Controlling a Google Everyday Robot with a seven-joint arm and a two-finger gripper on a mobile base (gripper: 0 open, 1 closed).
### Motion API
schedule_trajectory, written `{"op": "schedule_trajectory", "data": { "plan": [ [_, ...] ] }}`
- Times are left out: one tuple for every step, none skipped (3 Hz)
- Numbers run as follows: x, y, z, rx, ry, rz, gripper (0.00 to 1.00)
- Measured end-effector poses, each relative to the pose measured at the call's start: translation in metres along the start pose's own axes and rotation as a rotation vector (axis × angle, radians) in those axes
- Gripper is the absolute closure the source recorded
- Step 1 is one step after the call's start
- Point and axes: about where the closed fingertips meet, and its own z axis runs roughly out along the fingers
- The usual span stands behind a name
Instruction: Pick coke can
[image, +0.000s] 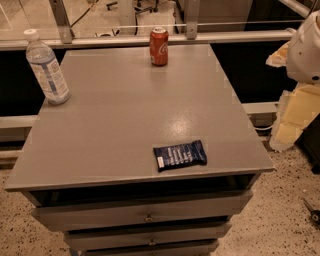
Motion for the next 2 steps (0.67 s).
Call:
{"op": "schedule_trajectory", "data": {
  "plan": [
    [0.0,0.0,0.0,0.0,0.0,0.0,0.0],
    [-0.002,-0.01,0.011,-0.001,-0.019,0.012,0.0]
  ]
}}
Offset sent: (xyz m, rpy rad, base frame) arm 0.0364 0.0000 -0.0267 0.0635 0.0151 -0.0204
